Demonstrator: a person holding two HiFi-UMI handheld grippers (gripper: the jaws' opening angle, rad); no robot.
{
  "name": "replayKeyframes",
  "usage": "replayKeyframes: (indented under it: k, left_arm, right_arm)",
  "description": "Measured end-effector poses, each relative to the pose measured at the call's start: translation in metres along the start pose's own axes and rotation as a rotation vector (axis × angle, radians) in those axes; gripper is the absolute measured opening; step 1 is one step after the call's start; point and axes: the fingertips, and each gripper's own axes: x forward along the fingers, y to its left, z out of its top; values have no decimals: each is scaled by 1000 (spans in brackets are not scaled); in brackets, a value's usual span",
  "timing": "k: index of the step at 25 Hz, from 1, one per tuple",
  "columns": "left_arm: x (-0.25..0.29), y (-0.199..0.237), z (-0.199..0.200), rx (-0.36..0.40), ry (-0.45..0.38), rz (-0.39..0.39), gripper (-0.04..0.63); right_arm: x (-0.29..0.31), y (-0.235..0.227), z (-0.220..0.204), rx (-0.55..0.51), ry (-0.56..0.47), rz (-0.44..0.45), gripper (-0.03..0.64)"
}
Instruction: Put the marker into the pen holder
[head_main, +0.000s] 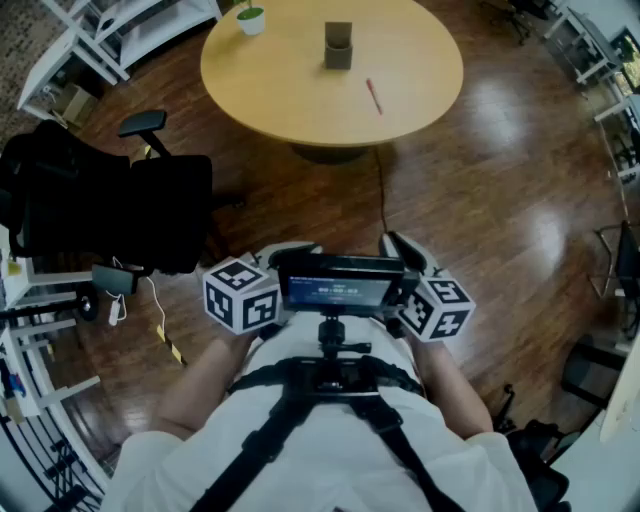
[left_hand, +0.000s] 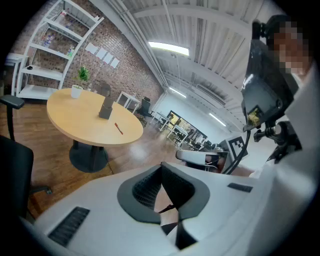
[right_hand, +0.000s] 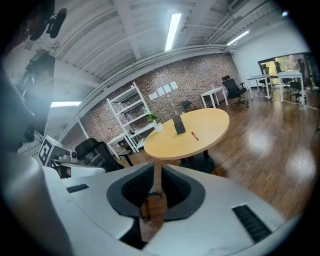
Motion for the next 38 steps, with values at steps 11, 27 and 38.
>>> replayKeyframes:
  k: [11, 27, 38]
  left_arm:
    - [6, 1, 0, -3, -8, 25, -5]
    - [5, 6, 0, -43, -63, 80, -6]
    - [7, 5, 0, -49, -83, 103, -6]
  right_arm:
    - [4, -5, 0, 3, 15, 27, 46]
    - [13, -17, -4, -50, 56, 67, 45]
    - [17, -18, -2, -64, 71, 102, 46]
